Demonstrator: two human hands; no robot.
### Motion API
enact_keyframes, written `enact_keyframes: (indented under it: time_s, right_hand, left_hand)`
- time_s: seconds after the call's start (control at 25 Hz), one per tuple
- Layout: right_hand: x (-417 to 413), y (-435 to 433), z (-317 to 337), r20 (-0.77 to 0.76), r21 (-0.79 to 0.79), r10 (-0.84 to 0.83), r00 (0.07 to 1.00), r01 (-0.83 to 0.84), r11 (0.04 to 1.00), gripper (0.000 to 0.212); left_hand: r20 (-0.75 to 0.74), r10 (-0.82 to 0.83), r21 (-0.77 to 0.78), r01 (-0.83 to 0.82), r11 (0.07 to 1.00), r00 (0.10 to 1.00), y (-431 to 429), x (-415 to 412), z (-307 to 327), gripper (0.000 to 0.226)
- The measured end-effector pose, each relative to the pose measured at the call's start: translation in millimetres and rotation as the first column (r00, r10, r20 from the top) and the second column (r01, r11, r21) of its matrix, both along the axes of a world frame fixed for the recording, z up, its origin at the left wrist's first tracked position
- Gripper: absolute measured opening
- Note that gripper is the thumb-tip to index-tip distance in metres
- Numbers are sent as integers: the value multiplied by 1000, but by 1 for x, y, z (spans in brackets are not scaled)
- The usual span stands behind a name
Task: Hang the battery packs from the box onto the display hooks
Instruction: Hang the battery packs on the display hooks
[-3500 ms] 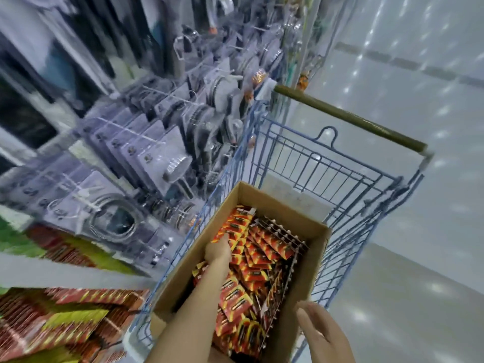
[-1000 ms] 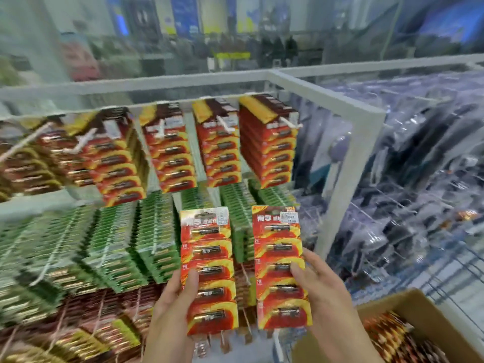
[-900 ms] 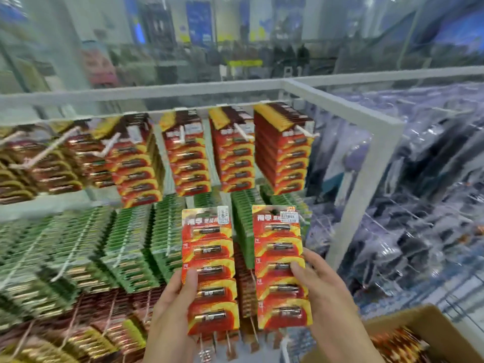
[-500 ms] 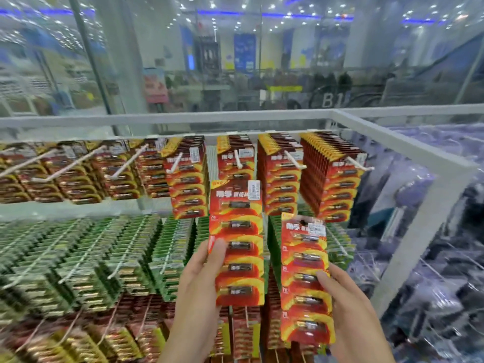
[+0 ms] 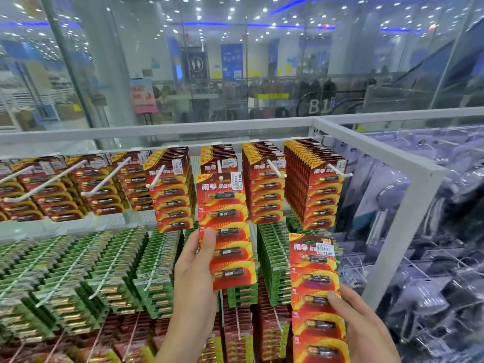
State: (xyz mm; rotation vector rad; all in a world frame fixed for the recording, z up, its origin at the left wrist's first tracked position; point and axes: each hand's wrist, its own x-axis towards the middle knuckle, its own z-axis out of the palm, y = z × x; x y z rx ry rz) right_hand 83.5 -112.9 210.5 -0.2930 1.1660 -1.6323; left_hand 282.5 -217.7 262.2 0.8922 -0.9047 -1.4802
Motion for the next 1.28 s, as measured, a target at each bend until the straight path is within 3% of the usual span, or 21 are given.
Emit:
enact_keyframes:
  time_s: [0.12,0.24,0.6,0.92,1.08,1.28]
  right_hand:
    - [-2,0,1,-2,-38,6,1000,-6,999,55]
    - [-1,-6,13,-31,-101,13,999,-16,995,45]
    - [0,-47,67,-306,-266,-46,951,-40,963,21]
    - [7,-73,62,-345,-195,-52,937,-18,981,20]
    - [11,-88,60,-360,-177,-83,929,19,984,16]
    - [5,-143,58,-460,-135,-129,878,74,988,16]
  left_hand:
    - [27,16,-7,-16,1000,1000,-9,-4,-6,44]
    - [108,19,-3,-19,1000,994,-38,-12,-6,41]
    - [218,54,70,-71,995,974,-119,-18,0,24]
    - [251,12,-18,-8,1000,968,-120,-5,-13,29]
    - [294,11,-30,-2,1000,956,-123,2,-19,53]
    - [317,38,-81,-13,997,948,-127,3,-22,27]
